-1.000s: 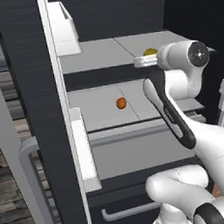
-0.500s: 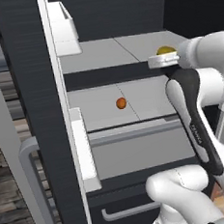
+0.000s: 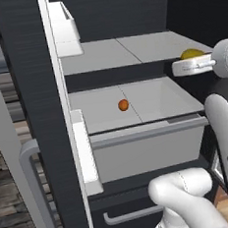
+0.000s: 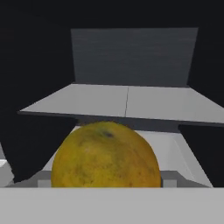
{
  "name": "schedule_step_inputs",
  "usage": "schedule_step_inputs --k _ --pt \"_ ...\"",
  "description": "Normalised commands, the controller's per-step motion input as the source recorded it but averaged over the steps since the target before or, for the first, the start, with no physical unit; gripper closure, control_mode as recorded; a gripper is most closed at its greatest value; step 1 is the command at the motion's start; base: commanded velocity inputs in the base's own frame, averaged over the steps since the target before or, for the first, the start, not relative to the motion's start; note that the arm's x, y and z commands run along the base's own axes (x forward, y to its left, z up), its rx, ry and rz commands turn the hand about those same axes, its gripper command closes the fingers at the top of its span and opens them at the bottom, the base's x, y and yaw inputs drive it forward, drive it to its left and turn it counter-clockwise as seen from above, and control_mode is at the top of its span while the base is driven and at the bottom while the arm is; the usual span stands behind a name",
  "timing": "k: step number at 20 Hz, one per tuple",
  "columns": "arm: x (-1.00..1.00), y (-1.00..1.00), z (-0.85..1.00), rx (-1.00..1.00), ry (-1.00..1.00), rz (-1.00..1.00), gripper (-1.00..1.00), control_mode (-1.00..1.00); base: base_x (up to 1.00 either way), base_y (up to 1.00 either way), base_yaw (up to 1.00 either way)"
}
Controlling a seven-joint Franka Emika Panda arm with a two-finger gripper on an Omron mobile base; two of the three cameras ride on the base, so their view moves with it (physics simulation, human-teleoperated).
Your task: Retrieve the orange and mango from the fridge and place them into the bowl on the dining table.
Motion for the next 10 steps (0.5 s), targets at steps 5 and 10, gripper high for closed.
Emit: schedule_step_inputs --k 5,10 --pt "-1.0 0.0 0.0 0.0 0.0 0.0 1.0 -1.0 0.0 0.0 0.0" --pt "-1.0 0.0 0.0 0.0 -0.05 0.0 1.0 -1.0 0.0 0.0 0.0"
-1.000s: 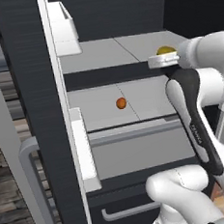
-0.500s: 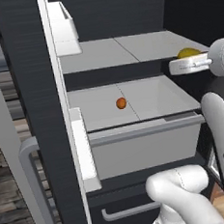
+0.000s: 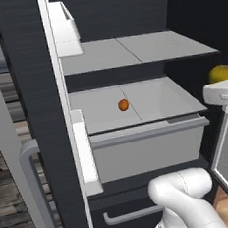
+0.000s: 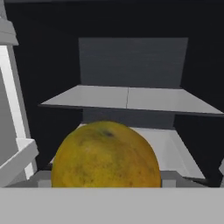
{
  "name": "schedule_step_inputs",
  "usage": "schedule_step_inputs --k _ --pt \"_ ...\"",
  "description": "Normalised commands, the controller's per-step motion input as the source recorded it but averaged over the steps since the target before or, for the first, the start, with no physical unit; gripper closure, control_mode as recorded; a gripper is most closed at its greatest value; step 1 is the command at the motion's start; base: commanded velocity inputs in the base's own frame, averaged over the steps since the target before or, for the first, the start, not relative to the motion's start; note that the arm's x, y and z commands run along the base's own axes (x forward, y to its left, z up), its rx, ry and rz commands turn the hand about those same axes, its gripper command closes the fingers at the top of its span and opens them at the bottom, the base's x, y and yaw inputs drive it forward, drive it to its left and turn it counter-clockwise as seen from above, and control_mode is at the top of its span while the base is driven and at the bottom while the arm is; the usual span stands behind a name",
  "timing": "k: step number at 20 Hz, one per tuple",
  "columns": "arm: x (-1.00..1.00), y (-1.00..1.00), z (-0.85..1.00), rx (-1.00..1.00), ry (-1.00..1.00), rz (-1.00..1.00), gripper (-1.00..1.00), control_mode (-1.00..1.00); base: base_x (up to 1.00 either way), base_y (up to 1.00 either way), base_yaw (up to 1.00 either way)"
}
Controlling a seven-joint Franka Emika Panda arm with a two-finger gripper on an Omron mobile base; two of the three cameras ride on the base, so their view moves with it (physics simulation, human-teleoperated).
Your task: Retrieve the orange and mango from the fridge and place them into the bowl on the dining table.
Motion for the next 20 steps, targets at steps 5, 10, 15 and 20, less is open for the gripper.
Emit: schedule_step_inputs --k 5,10,15,20 --pt "-0.19 0.0 0.0 0.0 -0.01 0.0 1.0 1.0 -0.72 0.0 0.0" --pt "0.0 0.0 0.0 0.0 0.0 0.0 1.0 1.0 -0.99 -0.08 0.0" --pt "0.0 0.0 0.0 0.0 0.0 0.0 1.0 1.0 -1.0 -0.12 -0.02" --pt "0.0 0.0 0.0 0.0 0.0 0.0 1.0 1.0 -0.76 -0.23 -0.18"
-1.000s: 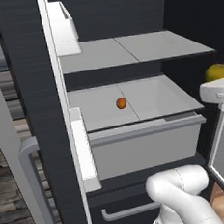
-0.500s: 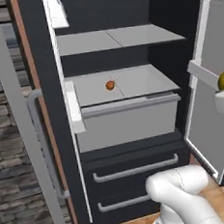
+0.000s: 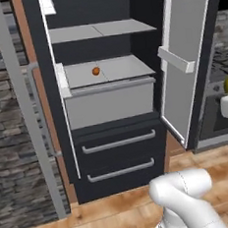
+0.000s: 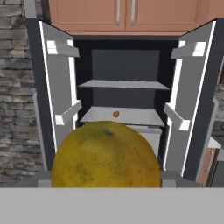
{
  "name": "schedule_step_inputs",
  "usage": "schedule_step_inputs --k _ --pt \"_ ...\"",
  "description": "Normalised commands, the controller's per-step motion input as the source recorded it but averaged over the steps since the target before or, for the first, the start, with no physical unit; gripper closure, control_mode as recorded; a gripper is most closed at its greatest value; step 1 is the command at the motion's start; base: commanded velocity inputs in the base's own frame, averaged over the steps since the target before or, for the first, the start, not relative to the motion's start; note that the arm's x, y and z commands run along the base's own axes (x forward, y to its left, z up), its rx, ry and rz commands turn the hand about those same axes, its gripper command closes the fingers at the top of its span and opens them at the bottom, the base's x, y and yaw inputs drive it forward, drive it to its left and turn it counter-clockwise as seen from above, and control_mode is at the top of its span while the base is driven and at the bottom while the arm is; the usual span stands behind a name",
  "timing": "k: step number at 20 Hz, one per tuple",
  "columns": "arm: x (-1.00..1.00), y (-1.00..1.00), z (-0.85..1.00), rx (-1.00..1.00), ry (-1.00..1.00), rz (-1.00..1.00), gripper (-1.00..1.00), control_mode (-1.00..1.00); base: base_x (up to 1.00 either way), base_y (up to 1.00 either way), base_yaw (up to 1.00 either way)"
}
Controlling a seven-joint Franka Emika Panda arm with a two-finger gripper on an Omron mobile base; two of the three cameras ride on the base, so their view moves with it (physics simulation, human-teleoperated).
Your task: Retrieve the orange and mango from the fridge and place them into the bowl on the dining table.
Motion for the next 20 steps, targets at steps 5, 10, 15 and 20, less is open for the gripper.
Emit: schedule_step_inputs --k 5,10,15,20 --pt "0.0 0.0 0.0 0.0 0.0 0.0 1.0 1.0 -0.49 -0.44 -0.3" --pt "0.0 0.0 0.0 0.0 0.0 0.0 1.0 1.0 -0.23 -0.35 -0.38" --pt "0.0 0.0 0.0 0.0 0.0 0.0 1.0 1.0 -0.28 -0.24 -0.38" --pt "0.0 0.0 0.0 0.0 0.0 0.0 1.0 1.0 -0.52 -0.1 -0.37"
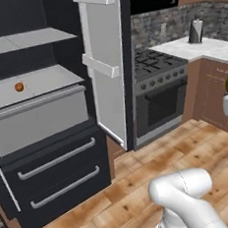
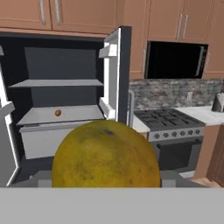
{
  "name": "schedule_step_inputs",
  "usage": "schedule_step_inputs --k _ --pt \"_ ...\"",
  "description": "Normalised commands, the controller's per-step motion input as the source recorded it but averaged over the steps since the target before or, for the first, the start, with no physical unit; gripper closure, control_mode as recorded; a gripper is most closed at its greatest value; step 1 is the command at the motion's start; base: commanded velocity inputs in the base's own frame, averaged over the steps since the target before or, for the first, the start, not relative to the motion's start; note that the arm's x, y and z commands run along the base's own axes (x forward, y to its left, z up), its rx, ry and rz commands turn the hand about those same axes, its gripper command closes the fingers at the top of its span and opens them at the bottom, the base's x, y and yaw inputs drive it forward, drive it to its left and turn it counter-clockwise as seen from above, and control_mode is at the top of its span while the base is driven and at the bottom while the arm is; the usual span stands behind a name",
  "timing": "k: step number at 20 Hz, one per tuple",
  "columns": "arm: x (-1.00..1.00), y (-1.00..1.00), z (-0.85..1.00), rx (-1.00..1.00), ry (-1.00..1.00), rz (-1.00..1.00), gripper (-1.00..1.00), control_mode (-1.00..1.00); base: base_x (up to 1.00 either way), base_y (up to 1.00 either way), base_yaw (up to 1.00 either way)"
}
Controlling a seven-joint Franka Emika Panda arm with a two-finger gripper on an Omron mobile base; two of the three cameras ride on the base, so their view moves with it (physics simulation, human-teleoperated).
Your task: Retrieve the orange and mango from the fridge and place them into the bowl on the dining table.
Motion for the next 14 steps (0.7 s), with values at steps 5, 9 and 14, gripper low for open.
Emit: schedule_step_inputs --k 5,9,14 --pt "0.0 0.0 0.0 0.0 0.0 0.0 1.0 1.0 -0.77 -0.09 -0.34" --pt "0.0 0.0 0.0 0.0 0.0 0.0 1.0 1.0 -0.99 -0.13 -0.33" --pt "0.0 0.0 0.0 0.0 0.0 0.0 1.0 1.0 -1.0 -0.03 -0.36"
